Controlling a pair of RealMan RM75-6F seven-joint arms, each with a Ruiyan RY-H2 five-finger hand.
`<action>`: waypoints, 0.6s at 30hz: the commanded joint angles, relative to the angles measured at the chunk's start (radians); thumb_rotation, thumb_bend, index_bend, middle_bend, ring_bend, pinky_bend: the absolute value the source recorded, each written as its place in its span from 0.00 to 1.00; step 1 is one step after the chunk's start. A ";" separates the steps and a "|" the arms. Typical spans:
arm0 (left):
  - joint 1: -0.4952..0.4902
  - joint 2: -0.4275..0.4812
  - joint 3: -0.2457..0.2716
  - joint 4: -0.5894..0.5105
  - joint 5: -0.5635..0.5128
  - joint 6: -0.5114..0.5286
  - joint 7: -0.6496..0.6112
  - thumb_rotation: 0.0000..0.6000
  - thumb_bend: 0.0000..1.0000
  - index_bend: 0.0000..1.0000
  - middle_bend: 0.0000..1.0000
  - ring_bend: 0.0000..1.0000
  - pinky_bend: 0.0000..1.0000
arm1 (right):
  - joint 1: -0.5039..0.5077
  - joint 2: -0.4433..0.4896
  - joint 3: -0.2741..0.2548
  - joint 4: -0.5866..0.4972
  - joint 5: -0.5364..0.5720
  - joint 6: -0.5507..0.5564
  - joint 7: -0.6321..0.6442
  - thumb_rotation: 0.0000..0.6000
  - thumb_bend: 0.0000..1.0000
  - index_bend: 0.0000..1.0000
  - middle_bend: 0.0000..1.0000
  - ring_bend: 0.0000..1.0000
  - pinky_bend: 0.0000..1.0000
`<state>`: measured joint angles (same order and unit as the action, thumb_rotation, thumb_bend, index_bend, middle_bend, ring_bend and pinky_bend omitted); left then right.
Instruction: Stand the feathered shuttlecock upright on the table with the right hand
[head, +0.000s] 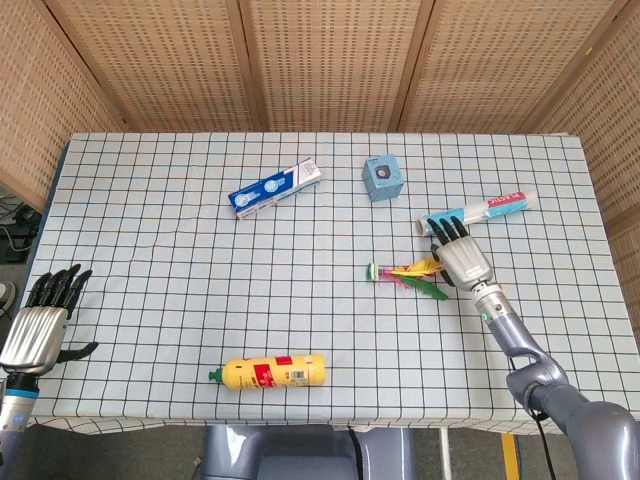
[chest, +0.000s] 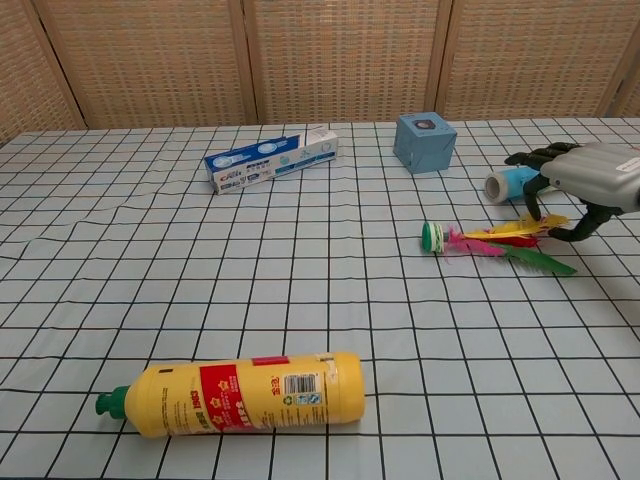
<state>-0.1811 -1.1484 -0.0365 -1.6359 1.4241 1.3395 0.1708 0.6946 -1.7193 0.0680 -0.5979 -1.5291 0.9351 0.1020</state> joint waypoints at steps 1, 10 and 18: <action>0.000 0.000 0.001 0.000 0.001 0.000 0.000 1.00 0.00 0.00 0.00 0.00 0.00 | 0.004 -0.011 -0.002 0.015 0.004 -0.007 0.008 1.00 0.52 0.53 0.01 0.00 0.00; 0.000 -0.001 0.002 0.000 -0.001 0.003 0.000 1.00 0.00 0.00 0.00 0.00 0.00 | 0.016 -0.039 -0.006 0.061 0.007 -0.009 0.038 1.00 0.58 0.63 0.04 0.00 0.00; 0.000 -0.003 0.006 -0.003 0.001 0.003 0.005 1.00 0.00 0.00 0.00 0.00 0.00 | 0.013 -0.037 -0.012 0.078 -0.008 0.051 0.077 1.00 0.58 0.69 0.07 0.00 0.00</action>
<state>-0.1809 -1.1514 -0.0316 -1.6379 1.4244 1.3431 0.1753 0.7084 -1.7596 0.0574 -0.5197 -1.5320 0.9728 0.1731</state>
